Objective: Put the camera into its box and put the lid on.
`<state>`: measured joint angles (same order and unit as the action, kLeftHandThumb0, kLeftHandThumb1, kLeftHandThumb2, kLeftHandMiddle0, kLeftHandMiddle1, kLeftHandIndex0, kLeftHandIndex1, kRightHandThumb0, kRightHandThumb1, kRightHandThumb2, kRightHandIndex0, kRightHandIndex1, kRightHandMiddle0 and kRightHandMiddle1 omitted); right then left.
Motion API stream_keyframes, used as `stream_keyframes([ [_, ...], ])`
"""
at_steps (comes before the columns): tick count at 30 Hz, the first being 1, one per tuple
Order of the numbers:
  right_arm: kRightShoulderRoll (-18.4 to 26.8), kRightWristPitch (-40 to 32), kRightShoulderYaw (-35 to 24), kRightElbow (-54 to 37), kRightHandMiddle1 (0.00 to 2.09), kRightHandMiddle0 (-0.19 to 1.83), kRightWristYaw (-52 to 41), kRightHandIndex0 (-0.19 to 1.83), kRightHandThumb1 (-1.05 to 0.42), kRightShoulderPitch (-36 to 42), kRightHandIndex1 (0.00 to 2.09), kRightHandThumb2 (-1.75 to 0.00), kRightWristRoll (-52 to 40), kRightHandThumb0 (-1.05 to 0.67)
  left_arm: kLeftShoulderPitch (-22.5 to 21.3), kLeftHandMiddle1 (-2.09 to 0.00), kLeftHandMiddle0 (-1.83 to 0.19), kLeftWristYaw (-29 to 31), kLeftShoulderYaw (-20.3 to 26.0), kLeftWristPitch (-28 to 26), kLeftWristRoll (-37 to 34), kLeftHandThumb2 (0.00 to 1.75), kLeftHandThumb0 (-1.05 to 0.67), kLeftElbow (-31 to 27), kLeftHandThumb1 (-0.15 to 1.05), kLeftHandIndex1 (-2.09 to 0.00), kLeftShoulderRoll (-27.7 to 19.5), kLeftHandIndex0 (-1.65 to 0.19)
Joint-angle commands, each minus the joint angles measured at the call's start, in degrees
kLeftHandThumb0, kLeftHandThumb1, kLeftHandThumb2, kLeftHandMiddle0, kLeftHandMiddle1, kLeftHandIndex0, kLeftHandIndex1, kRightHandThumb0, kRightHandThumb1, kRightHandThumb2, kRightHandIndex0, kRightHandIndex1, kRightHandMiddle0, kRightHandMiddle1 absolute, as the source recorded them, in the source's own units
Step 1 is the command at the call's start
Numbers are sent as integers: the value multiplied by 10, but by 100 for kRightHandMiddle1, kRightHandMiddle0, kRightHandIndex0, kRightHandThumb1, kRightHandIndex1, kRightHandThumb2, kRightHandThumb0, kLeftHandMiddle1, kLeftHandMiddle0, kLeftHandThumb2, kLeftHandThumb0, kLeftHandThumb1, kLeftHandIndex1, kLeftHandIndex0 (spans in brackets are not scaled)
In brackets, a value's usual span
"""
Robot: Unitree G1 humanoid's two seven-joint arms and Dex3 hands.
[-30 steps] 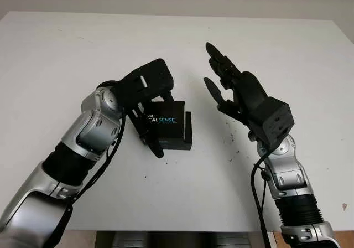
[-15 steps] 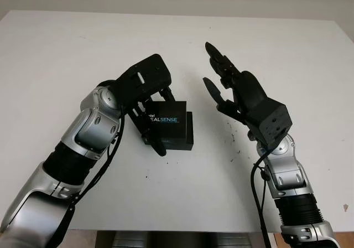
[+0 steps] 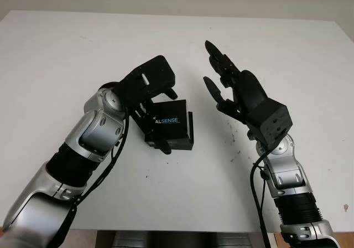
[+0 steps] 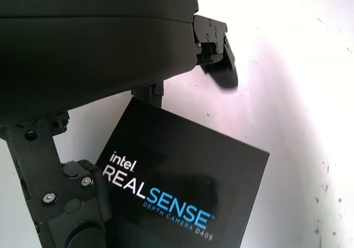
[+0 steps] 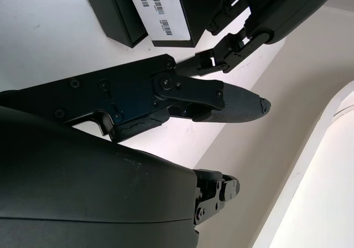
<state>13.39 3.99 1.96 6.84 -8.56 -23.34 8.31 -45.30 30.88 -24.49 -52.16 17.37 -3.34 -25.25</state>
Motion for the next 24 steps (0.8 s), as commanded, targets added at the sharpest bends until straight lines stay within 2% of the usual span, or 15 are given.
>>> stream_keyframes([
  [1, -2, -4, 0, -7, 7, 14, 1, 13, -105, -3, 6, -53, -1, -73, -24, -4, 1, 8, -14, 19, 0, 25, -57, -22, 105, -16, 16, 8],
  [8, 0, -3, 1, -4, 7, 14, -4, 13, -105, -4, 6, -53, -3, -72, -19, -4, 0, 7, -10, 43, 9, 23, -56, -16, 105, -14, 19, 8],
  [16, 0, -1, 3, -4, 7, 14, -7, 13, -105, -4, 5, -53, -3, -71, -27, -4, 2, 22, -11, 44, 8, 25, -55, -13, 105, -10, 20, 10],
  [24, -4, -9, 2, -7, 6, 12, -9, 12, -105, -2, 5, -53, -10, -71, -58, -6, 1, 39, 2, 3, -8, 26, -54, 3, 105, -7, 39, 13],
])
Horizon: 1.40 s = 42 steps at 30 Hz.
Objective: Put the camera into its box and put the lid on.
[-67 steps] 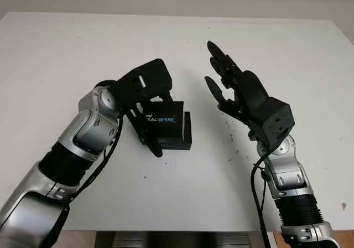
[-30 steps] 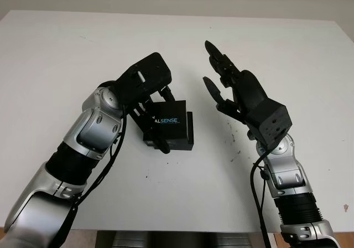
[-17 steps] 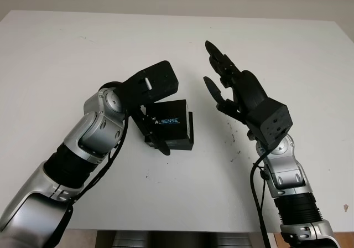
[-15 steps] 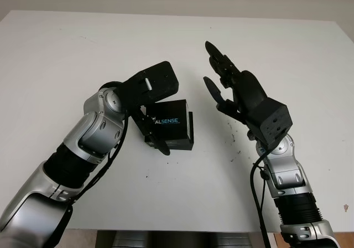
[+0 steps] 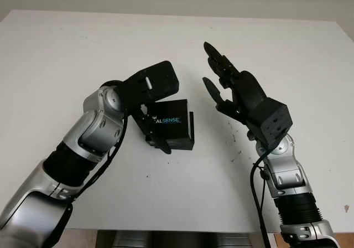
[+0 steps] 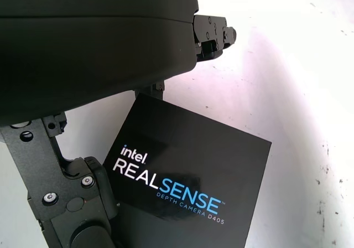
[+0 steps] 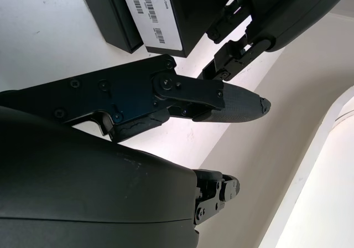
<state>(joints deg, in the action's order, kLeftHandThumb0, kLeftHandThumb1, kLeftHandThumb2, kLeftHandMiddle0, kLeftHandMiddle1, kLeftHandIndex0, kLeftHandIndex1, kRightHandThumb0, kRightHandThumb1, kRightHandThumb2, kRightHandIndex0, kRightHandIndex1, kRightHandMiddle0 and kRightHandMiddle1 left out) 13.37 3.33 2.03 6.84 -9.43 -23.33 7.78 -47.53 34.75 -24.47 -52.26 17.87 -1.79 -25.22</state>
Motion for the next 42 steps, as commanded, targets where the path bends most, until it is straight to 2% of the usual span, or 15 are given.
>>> stream_keyframes([
  [1, -4, -3, 1, -7, 6, 12, -1, 11, -105, -2, 5, -53, -6, -71, -39, -6, 0, -1, 0, 7, -12, 25, -55, -8, 105, -7, 40, 13],
  [6, -3, -3, 1, -8, 6, 12, 0, 11, -105, -1, 5, -53, -5, -71, -52, -5, 2, -2, 3, 14, -18, 29, -57, 5, 105, -3, 47, 19],
  [9, -3, -3, 0, -8, 6, 12, 0, 11, -105, -1, 5, -53, -5, -71, -66, -2, 10, 3, -4, 15, -18, 36, -57, 7, 105, 0, 47, 19],
  [20, -3, 1, -1, -5, 6, 12, 3, 11, -105, -2, 5, -52, -5, -70, -60, -5, 8, -8, -11, 73, -13, 39, -60, 33, 105, 0, 56, 19],
  [25, -3, -3, 0, -8, 6, 12, 3, 12, -105, -2, 5, -52, -5, -72, -57, -6, 7, -12, -4, 67, -20, 37, -59, 34, 105, -1, 68, 19],
  [32, 0, -4, -1, -7, 7, 13, 3, 12, -105, -3, 6, -52, -1, -71, -65, -7, 5, -12, 5, 23, -33, 36, -60, 31, 105, 0, 87, 19],
  [38, 1, -1, -1, -3, 6, 13, 1, 12, -105, -5, 6, -52, -1, -73, -75, -1, 17, -9, 5, -5, -44, 37, -60, 19, 105, 0, 95, 19],
  [42, 1, 3, -1, 1, 7, 13, 2, 13, -105, -7, 6, -52, 0, -72, -80, -3, 14, -21, 15, -8, -52, 36, -62, 16, 105, 0, 101, 19],
])
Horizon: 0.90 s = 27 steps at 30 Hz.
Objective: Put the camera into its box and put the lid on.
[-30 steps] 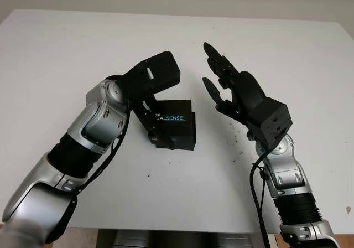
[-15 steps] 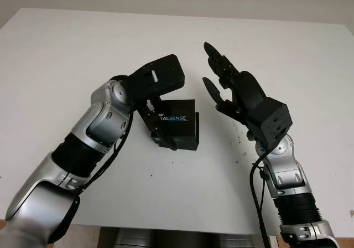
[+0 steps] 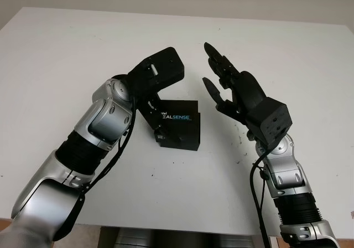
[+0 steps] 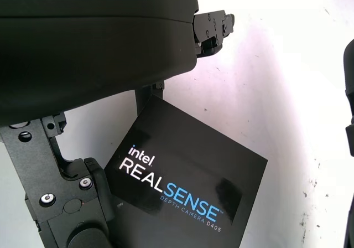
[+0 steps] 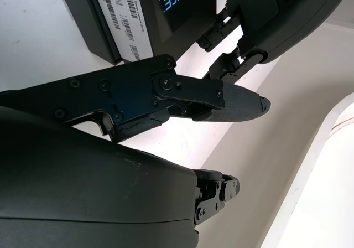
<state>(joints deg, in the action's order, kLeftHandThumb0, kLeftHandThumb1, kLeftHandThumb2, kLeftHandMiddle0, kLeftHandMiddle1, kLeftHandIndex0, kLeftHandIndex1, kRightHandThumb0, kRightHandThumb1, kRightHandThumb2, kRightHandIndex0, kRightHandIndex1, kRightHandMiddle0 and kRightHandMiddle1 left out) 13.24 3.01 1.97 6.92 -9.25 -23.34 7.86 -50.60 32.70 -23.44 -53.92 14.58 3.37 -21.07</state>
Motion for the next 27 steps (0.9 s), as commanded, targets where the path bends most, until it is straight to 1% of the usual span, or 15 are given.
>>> stream_keyframes([
  [1, 2, 6, 0, 0, 7, 13, 1, 13, -105, -7, 6, -52, 0, -72, -52, -3, 14, -2, 7, 7, -22, 36, -62, -35, 105, 0, 61, 19],
  [4, 2, 8, 0, 2, 7, 14, 2, 13, -105, -8, 6, -52, 2, -72, -55, -1, 18, -5, 16, 8, -36, 36, -60, -33, 105, 0, 68, 19],
  [9, 1, 8, 0, 1, 7, 14, 4, 13, -105, -7, 6, -52, 3, -72, -55, 0, 19, -16, 17, 17, -46, 35, -58, -33, 105, 0, 69, 19],
  [11, 2, 10, 0, 1, 7, 14, 4, 13, -105, -6, 6, -52, 3, -71, -47, -2, 17, -16, 11, 40, -43, 35, -58, -38, 105, 0, 59, 19],
  [13, 2, 10, -1, 0, 7, 14, 4, 13, -105, -5, 6, -52, 2, -71, -35, 0, 19, -8, -12, 107, -26, 36, -61, -42, 105, 0, 28, 19],
  [14, 3, 11, -1, 0, 7, 14, 4, 13, -105, -4, 6, -52, 2, -71, -31, 0, 19, 0, -31, 156, -8, 38, -64, -42, 105, 0, 4, 19],
  [17, 3, 4, -2, -5, 7, 13, 2, 13, -105, -2, 6, -52, 0, -72, -29, 0, 19, 0, -91, 297, 83, 46, -76, -39, 105, 0, -69, 19],
  [19, 4, 1, -3, -8, 7, 13, 0, 13, -105, 0, 5, -52, -2, -72, -29, 0, 19, -3, -109, 384, 136, 49, -83, -30, 105, 0, -104, 19],
  [20, 5, 1, -4, -8, 7, 13, -1, 12, -105, 0, 5, -52, -3, -71, -31, 0, 19, 4, -114, 417, 159, 49, -85, -26, 105, 0, -117, 19],
  [23, 6, 4, -4, -6, 7, 13, -3, 12, -105, 0, 5, -52, -4, -71, -29, 0, 19, 26, -106, 482, 201, 47, -89, -17, 105, 0, -137, 19],
  [27, 7, 8, -3, -2, 6, 12, -7, 12, -105, -2, 5, -53, -4, -71, -16, 0, 19, 33, -87, 532, 234, 43, -91, -11, 105, 0, -149, 19],
])
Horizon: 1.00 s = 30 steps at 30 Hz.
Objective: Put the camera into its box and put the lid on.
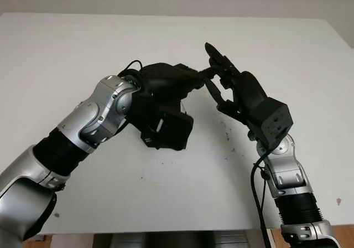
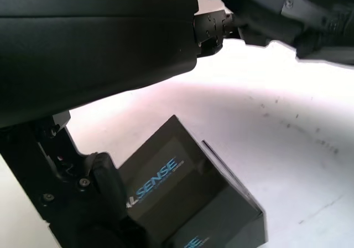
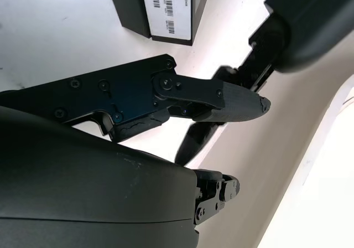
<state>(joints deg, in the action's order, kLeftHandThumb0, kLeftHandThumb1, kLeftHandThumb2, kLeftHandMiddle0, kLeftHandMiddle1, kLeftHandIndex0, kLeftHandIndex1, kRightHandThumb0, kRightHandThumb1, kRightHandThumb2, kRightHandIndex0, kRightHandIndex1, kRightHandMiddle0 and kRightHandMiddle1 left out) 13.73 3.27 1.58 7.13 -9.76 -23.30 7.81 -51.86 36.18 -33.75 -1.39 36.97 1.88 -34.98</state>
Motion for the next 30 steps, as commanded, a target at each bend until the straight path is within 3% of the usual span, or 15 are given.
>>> stream_keyframes([
  [1, 3, 5, 1, -3, 6, 12, -3, 12, -105, -3, 5, -53, -3, -71, 1, 0, 19, -4, 20, 14, 17, 43, -92, 4, 105, 0, -10, 19],
  [8, 3, 1, 1, -5, 7, 13, -3, 13, -105, -3, 6, -53, 1, -72, 15, 0, 19, 2, 44, 30, 42, 46, -94, 3, 105, 0, -9, 19],
  [13, 0, -2, -1, -7, 7, 13, -3, 13, -105, -2, 5, -52, -4, -72, 28, 0, 19, 6, 82, 24, 11, 46, -96, -1, 105, 0, -1, 19],
  [24, 2, -6, -9, -7, 6, 13, 13, 13, -105, -8, 6, -51, -2, -74, 87, 0, 19, 64, 224, -120, -157, 39, -104, -87, 105, 0, 10, 19],
  [30, 14, -4, -19, -10, 5, 10, 2, 10, -105, -14, 4, -52, -12, -68, 84, 0, 19, 97, 251, -193, -196, 33, -105, -94, 105, 0, -19, 19],
])
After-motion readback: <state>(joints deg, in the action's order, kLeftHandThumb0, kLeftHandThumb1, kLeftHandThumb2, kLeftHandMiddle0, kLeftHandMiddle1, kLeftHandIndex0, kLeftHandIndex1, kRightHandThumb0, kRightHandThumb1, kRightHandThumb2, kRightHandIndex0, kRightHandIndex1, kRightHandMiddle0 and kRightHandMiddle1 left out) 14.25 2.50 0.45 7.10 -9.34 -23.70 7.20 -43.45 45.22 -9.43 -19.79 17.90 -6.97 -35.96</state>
